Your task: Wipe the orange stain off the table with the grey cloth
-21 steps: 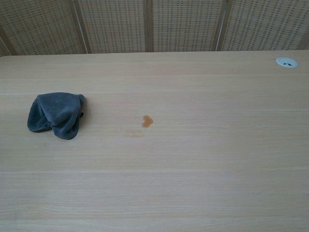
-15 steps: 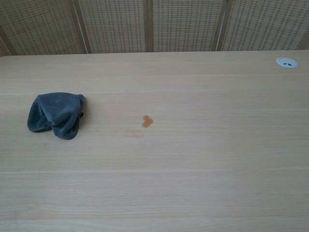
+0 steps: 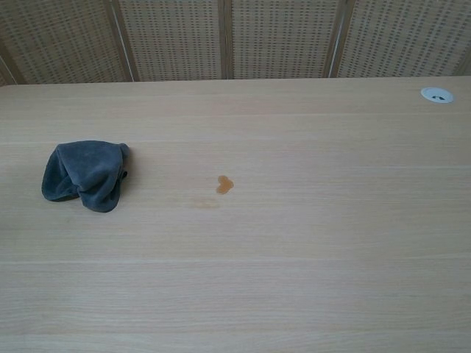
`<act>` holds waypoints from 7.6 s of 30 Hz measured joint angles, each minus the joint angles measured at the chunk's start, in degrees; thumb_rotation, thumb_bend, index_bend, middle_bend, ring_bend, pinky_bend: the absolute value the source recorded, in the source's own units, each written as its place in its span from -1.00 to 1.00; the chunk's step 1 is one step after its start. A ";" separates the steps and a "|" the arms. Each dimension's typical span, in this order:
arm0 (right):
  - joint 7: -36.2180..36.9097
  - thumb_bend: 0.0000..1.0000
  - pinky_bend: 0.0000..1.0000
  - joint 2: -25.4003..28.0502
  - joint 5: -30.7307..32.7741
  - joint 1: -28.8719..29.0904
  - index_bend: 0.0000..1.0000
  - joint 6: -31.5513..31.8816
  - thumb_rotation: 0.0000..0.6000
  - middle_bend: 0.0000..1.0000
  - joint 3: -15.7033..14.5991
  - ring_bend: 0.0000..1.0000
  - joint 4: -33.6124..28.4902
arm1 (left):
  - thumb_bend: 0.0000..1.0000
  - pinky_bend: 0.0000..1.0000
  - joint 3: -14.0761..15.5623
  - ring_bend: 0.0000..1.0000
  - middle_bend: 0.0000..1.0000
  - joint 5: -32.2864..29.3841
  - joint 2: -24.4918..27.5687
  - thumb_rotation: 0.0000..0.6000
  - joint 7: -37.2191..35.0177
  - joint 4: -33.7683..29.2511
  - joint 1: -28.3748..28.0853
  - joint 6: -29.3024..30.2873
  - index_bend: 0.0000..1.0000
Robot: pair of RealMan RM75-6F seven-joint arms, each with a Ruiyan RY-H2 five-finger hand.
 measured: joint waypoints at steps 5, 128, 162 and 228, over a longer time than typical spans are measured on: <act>0.19 -1.00 -1.00 0.17 -0.23 -0.03 -1.00 0.07 1.00 -1.00 -0.07 -1.00 -0.18 | -1.00 -0.93 -2.46 -1.00 -1.00 -6.12 -0.20 1.00 2.88 -0.94 -4.68 -8.59 -1.00; 9.53 -1.00 -1.00 4.00 5.79 0.35 -1.00 -3.74 1.00 -1.00 2.35 -1.00 0.32 | -0.75 0.88 -3.24 0.45 0.48 -1.67 -58.68 1.00 13.96 64.81 -56.22 -34.32 0.46; 8.75 -1.00 -1.00 3.74 5.34 0.43 -1.00 -3.71 1.00 -1.00 2.03 -1.00 0.03 | -0.75 0.88 5.95 0.45 0.48 7.54 -43.84 1.00 8.92 51.92 -45.73 -25.70 0.46; 8.15 -1.00 -1.00 3.22 5.93 0.73 -1.00 -4.29 1.00 -1.00 2.07 -1.00 0.78 | -0.75 0.87 1.15 0.44 0.47 3.53 -56.33 1.00 -8.90 69.15 -43.49 -22.55 0.45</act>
